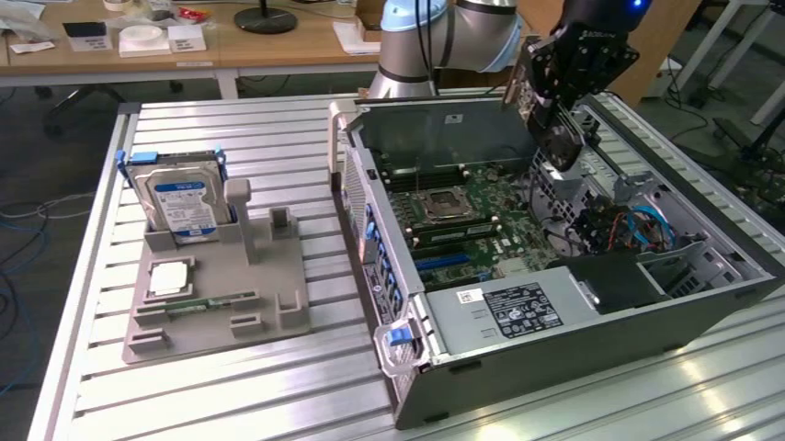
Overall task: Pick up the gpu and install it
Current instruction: 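Pick up the gpu and move the gpu toward the slot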
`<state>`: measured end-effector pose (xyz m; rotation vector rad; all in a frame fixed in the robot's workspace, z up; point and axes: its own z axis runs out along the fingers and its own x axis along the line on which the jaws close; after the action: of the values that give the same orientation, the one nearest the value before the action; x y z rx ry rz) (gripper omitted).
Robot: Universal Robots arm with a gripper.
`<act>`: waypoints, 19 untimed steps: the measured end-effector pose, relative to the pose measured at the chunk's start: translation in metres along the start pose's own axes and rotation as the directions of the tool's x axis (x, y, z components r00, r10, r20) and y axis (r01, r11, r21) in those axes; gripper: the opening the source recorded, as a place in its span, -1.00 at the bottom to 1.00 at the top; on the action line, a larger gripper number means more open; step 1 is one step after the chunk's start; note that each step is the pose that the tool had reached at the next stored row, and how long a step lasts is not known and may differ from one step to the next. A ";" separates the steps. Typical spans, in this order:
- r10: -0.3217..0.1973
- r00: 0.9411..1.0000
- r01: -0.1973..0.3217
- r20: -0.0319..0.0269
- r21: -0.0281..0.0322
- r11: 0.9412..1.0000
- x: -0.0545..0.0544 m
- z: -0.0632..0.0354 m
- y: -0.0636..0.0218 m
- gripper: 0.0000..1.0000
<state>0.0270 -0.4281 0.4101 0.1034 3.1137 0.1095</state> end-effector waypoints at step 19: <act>0.000 1.000 0.000 0.000 0.000 1.000 -0.032 0.0009 0.0021 -0.47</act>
<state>0.0595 -0.4282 0.4101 0.1033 3.1137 0.1098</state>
